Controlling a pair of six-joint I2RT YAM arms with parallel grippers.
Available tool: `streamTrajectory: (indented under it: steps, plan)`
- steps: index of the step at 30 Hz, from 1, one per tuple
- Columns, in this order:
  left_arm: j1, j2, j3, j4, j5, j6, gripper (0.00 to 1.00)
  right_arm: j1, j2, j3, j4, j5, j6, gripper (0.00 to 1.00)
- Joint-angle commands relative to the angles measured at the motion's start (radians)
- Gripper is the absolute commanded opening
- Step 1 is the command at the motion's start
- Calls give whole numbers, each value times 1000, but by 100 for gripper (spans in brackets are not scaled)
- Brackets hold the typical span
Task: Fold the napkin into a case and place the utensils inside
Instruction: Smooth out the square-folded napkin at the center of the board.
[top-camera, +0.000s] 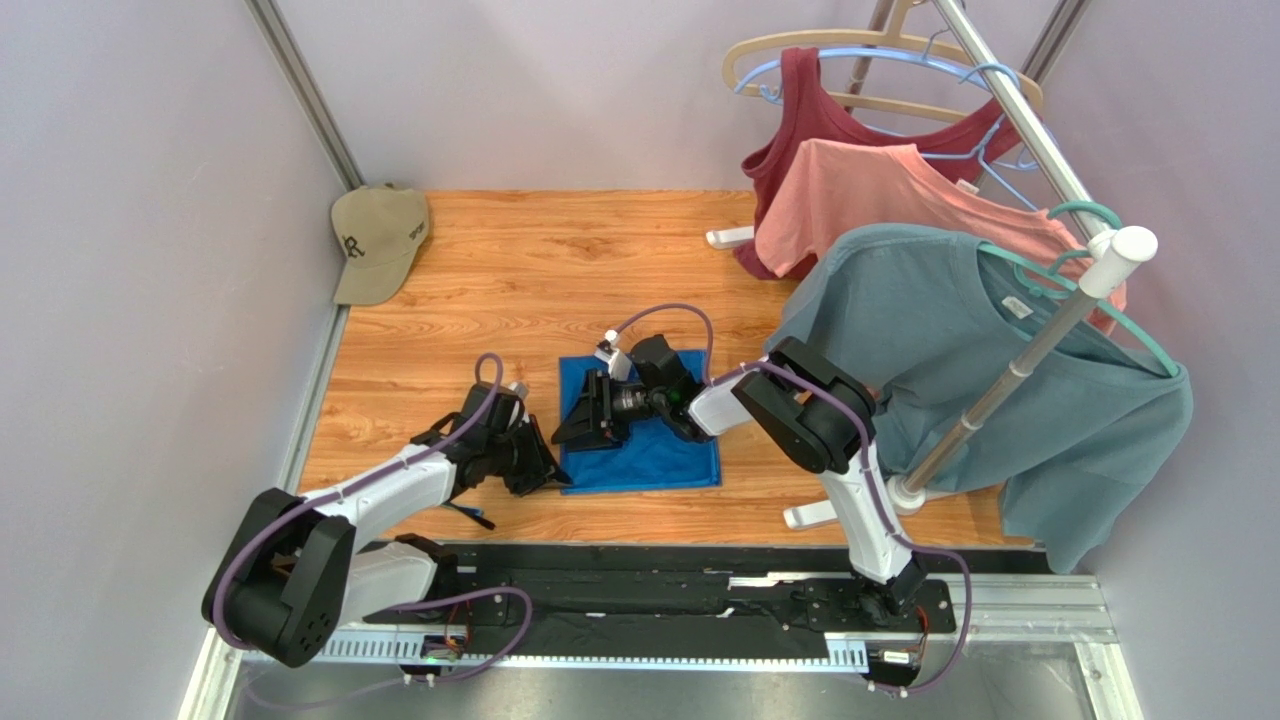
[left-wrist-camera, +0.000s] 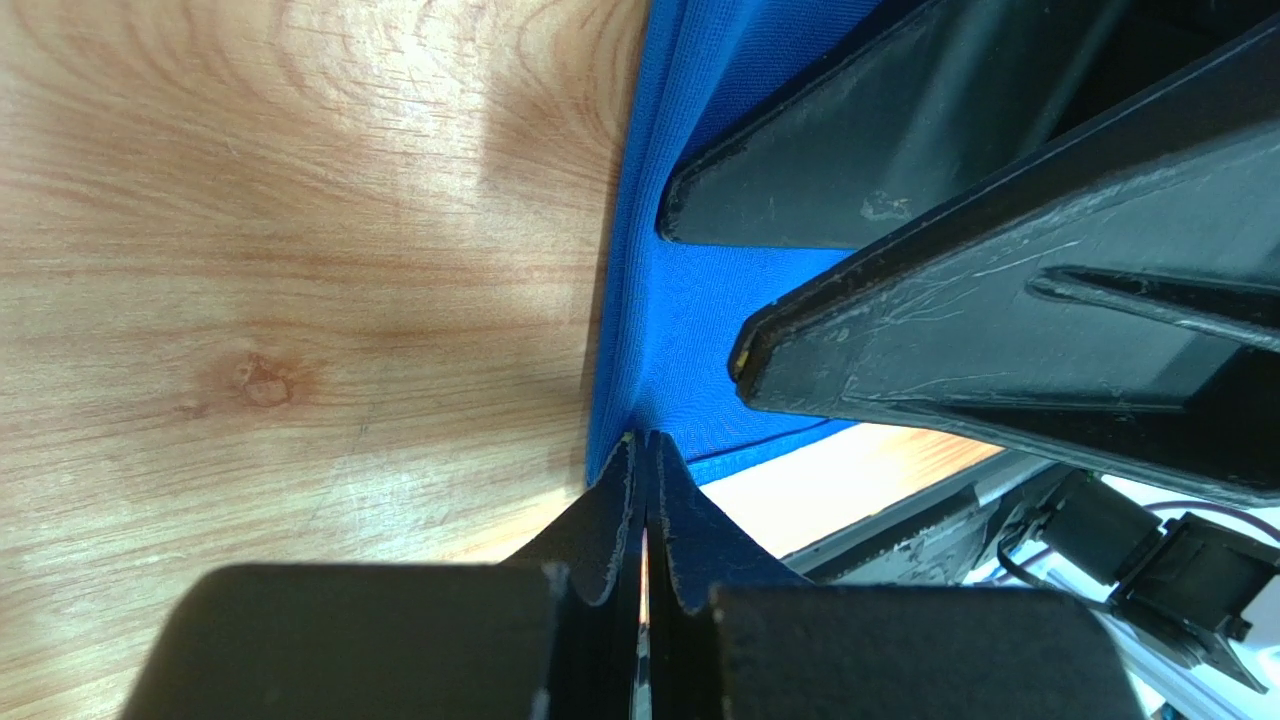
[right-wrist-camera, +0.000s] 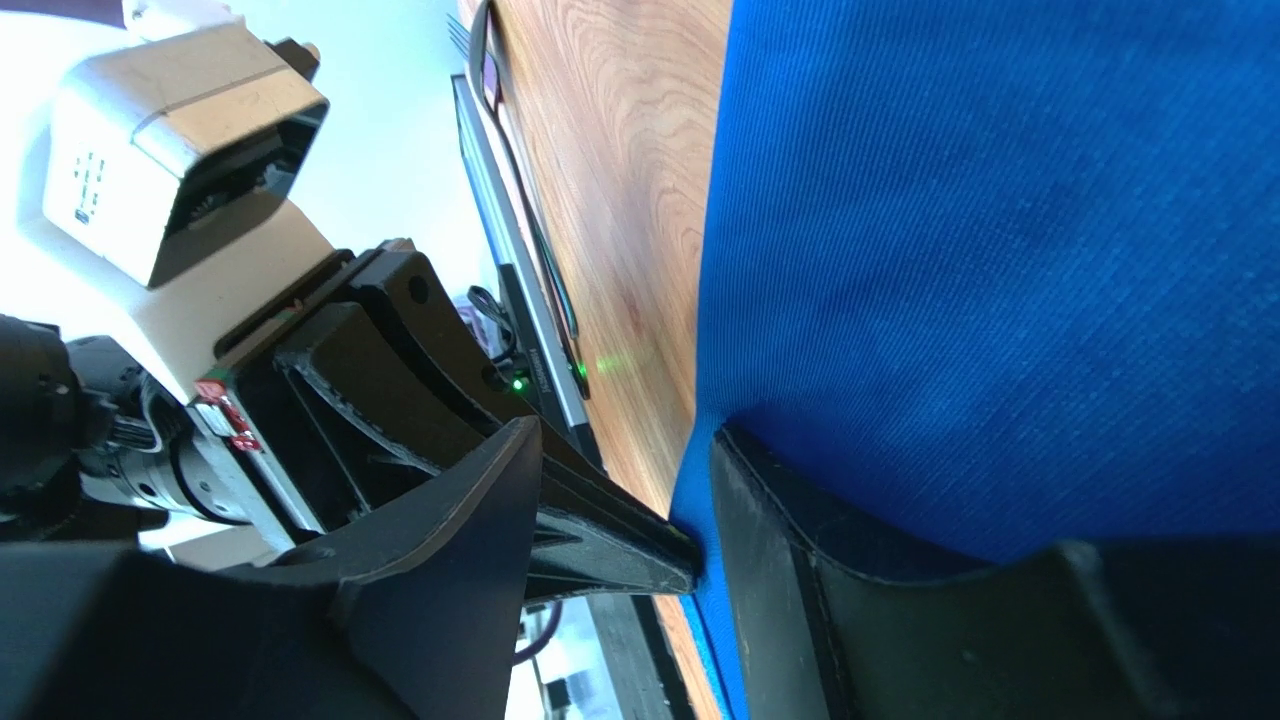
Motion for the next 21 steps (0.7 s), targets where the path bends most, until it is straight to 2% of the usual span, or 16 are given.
streamTrajectory:
  steps: [1,13,16,21]
  plan:
    - [-3,3,-25,-34,-57,31,0,6,-8,7,-60,26,-83,52]
    - [-3,43,-7,-42,-43,36,0,4,36,102,-67,35,-74,52]
    - [-3,42,-5,-50,-42,40,0,-16,4,74,10,27,-26,52]
    - [-3,29,-4,-51,-43,45,0,-7,16,129,-57,0,-49,52]
